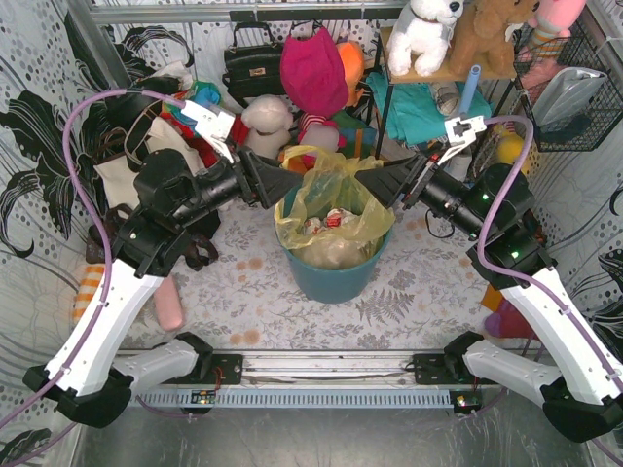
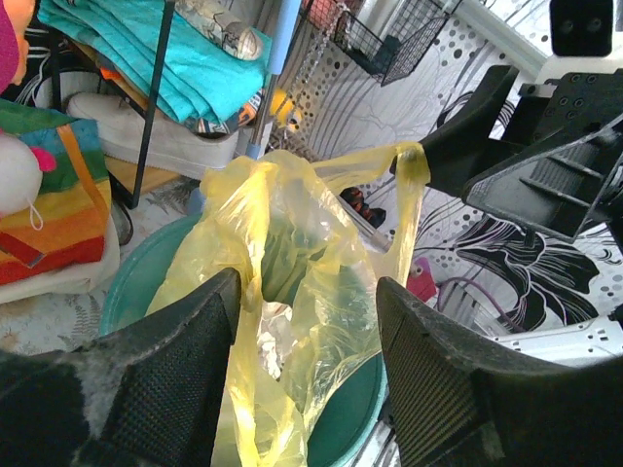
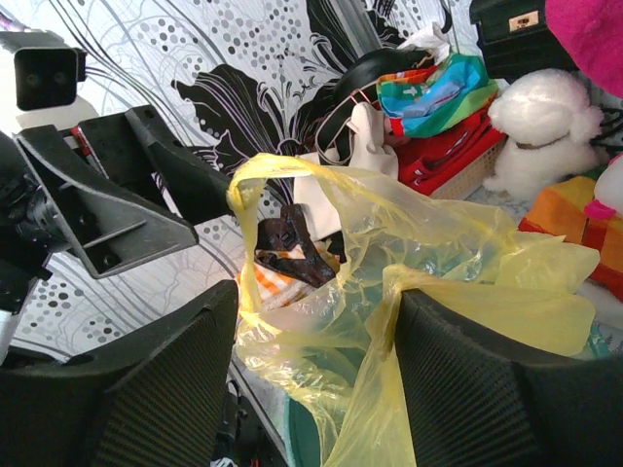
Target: Tie the trash bag
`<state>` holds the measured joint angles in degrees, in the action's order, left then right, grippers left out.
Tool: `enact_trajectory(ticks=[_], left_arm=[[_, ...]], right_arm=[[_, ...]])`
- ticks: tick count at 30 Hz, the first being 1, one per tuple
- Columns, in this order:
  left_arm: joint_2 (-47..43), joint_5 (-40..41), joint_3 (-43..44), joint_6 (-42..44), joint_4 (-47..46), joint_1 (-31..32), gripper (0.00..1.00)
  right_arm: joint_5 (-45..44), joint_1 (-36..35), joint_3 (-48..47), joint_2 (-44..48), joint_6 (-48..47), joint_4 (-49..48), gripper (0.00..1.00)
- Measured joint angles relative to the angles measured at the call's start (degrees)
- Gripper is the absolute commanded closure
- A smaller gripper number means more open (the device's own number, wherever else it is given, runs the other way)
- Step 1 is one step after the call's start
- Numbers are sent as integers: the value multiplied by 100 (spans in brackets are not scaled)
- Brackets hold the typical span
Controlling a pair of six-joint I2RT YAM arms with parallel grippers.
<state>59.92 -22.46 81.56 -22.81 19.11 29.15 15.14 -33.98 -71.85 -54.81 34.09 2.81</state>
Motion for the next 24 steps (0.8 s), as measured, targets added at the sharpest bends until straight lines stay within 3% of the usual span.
enact_trajectory(ticks=[6, 11, 14, 18, 21, 24], left_arm=[[68, -149, -2, 168, 166, 0, 34], [-22, 765, -2, 323, 455, 4, 32], [-57, 1248, 4, 391, 584, 0, 32], [87, 1207, 9, 431, 671, -2, 32], [227, 1036, -17, 428, 667, -2, 36], [243, 752, -140, 407, 601, -2, 46]], right_arm=[[39, 0, 35, 0, 24, 20, 40], [26, 0, 118, 11, 74, 76, 28], [20, 0, 173, 63, 81, 166, 28], [9, 0, 181, 114, 81, 299, 28], [9, 0, 245, 155, 85, 319, 33], [11, 0, 404, 201, 129, 323, 39]])
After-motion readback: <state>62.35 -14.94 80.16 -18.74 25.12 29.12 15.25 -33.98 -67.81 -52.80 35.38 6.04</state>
